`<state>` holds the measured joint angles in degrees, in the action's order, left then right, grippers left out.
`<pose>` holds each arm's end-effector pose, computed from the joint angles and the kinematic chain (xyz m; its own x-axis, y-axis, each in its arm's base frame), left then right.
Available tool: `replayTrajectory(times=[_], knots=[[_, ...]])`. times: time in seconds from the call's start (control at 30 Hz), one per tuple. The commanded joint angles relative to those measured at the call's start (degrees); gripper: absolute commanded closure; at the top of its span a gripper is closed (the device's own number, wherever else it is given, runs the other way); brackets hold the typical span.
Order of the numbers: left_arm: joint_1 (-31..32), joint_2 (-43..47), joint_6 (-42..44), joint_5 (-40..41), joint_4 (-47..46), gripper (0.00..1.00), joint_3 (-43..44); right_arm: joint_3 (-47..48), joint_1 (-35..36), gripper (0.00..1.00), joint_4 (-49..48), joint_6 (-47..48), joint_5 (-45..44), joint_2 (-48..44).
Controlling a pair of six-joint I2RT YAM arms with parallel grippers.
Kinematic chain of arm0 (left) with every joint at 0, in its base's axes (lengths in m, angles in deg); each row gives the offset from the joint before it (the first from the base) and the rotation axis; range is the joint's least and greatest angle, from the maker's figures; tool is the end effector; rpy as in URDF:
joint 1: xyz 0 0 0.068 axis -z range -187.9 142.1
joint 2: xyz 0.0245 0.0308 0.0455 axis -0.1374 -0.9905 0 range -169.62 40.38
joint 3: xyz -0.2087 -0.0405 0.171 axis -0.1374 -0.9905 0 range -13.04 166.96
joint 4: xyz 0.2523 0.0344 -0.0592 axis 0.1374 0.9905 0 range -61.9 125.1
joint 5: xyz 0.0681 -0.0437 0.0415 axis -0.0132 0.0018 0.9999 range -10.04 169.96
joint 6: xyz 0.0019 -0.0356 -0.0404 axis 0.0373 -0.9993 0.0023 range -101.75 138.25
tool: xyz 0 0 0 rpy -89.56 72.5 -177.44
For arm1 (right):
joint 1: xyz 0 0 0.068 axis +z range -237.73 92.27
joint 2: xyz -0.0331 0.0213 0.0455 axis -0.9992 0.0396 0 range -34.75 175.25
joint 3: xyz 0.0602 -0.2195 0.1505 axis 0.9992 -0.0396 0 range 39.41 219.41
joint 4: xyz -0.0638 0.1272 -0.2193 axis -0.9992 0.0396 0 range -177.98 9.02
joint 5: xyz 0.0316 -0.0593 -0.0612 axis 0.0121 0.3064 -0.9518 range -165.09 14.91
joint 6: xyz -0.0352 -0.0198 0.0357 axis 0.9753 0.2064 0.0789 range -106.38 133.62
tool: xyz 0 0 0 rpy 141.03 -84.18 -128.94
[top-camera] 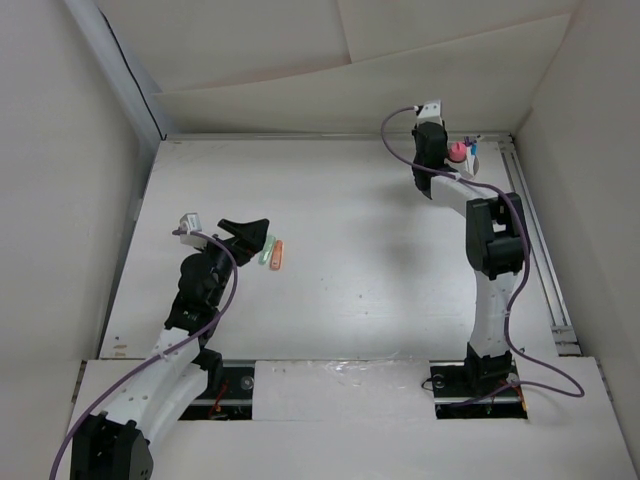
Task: Sort the stationery into containers
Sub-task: Place the pen in the storage box.
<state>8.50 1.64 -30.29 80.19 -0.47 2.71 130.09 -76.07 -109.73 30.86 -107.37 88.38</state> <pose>0.1651 -0.0485 0.2489 -0.1469 -0.7380 -0.6587 0.2543 0.6153 -0.7461 0.4989 0.0834 0.2345 -0.2753 -0.3126 -0.9091 0.2737 0.8810 -0.3859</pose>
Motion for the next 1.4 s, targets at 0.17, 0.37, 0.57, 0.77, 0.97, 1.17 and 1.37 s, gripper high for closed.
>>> replayTrajectory(times=[0.17,0.37,0.57,0.77,0.97,1.17,1.37], knots=[[0.03,0.95,-0.07,-0.23,-2.89,0.00,-0.19,-1.38,0.29,0.78,-3.82,-0.10,-2.62,-2.02],[0.03,1.48,-0.07,-0.23,-2.89,0.00,-0.19,-1.99,0.29,0.52,-3.82,-1.14,-2.62,-3.86],[0.03,2.53,0.46,-0.23,-1.83,0.00,-0.19,-3.13,0.29,0.40,-2.68,-2.37,-1.57,-7.55],[0.03,4.29,0.46,-0.23,-0.78,0.00,-0.19,-6.56,2.13,0.42,-1.45,-5.63,-0.51,-12.47],[0.03,5.52,0.46,-0.23,0.36,0.00,0.33,-11.99,6.44,0.71,0.66,-13.62,5.28,-18.44],[0.03,7.36,0.98,-0.23,1.42,0.00,0.34,-14.65,15.57,1.00,5.05,-15.30,10.82,-20.04],[0.03,9.30,1.51,1.08,3.53,0.00,0.86,-13.51,27.07,1.00,12.69,-17.93,18.63,-16.79]])
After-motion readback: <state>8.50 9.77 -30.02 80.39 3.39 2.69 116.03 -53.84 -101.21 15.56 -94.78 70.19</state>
